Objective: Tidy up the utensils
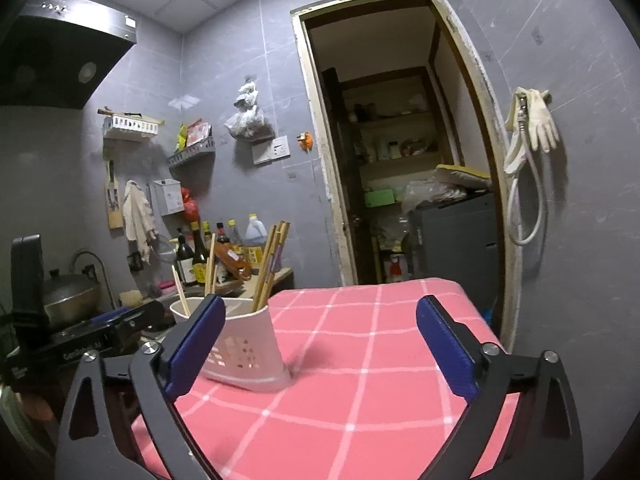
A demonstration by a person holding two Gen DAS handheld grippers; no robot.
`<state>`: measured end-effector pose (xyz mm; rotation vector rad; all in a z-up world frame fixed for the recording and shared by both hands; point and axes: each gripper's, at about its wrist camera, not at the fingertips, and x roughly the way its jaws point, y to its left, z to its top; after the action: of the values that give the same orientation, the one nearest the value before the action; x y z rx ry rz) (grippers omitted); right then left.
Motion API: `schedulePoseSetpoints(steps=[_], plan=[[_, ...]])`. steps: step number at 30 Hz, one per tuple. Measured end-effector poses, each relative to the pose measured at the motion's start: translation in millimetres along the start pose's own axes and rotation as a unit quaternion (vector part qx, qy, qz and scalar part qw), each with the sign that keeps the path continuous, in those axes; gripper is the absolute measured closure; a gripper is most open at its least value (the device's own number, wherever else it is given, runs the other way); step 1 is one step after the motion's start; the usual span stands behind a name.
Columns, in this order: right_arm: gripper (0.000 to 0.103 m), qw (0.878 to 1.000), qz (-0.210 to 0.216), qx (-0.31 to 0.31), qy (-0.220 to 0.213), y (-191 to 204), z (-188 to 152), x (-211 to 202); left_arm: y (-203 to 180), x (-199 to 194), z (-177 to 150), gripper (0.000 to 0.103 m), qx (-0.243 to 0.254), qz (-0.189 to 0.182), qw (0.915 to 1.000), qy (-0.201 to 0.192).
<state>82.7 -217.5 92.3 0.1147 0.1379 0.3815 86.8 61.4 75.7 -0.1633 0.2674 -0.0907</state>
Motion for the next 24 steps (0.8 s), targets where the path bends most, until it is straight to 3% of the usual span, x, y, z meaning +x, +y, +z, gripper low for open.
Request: schedulePoseSetpoints(steps=[9,24], plan=[[0.000,0.999,-0.036,-0.021,0.007,1,-14,-37,-10,-33,-25,0.003,0.012,0.014,0.9998,-0.010],[0.000,0.994,-0.090,-0.058,0.001,7,-45,-61,-14,-66,-68,0.002,0.030,0.066,0.9967,-0.036]])
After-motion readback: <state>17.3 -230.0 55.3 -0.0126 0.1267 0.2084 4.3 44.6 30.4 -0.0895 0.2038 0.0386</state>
